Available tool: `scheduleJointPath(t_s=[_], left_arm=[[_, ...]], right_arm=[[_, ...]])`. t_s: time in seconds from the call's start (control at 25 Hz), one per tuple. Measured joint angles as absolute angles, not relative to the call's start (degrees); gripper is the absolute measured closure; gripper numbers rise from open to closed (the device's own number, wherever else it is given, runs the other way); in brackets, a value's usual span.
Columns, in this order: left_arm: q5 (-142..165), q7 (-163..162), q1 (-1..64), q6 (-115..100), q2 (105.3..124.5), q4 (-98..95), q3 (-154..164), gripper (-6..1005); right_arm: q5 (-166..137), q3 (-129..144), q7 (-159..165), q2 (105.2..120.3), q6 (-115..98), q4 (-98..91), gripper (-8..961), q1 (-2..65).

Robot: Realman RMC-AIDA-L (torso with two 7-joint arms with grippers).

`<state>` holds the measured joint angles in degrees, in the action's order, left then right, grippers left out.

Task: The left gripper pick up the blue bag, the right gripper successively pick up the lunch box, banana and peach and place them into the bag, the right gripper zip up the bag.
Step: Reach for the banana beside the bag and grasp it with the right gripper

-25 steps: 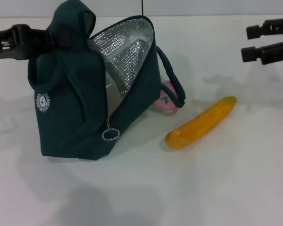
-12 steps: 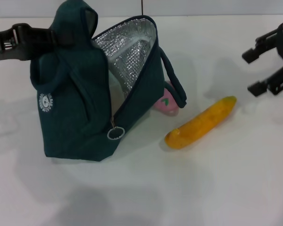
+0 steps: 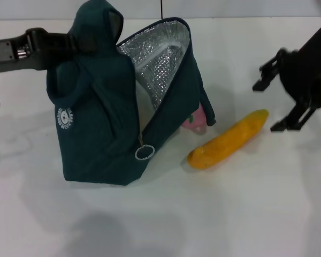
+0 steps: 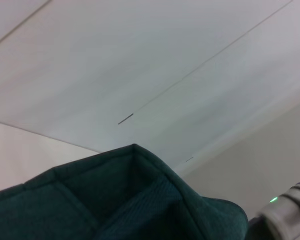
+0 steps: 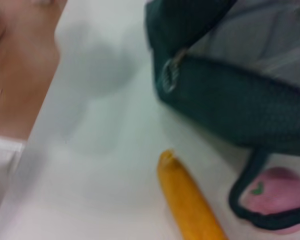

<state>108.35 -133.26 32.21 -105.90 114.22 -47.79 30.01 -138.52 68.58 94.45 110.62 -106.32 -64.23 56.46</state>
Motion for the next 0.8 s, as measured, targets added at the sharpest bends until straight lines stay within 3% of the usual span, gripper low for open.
scheduleJointPath(t_s=[0.36, 0.8], left_arm=[[107.32, -133.23, 32.20, -105.66, 115.18, -48.03, 29.97, 956], [106.89, -133.29, 32.99, -105.17, 115.35, -47.49, 30.29, 956]], right_arm=[[-143.58, 73.69, 84.74, 114.99, -99.08, -63.72, 82, 54.13], [-142.32, 80.35, 79.91, 115.90, -90.21, -57.78, 89, 53.80]])
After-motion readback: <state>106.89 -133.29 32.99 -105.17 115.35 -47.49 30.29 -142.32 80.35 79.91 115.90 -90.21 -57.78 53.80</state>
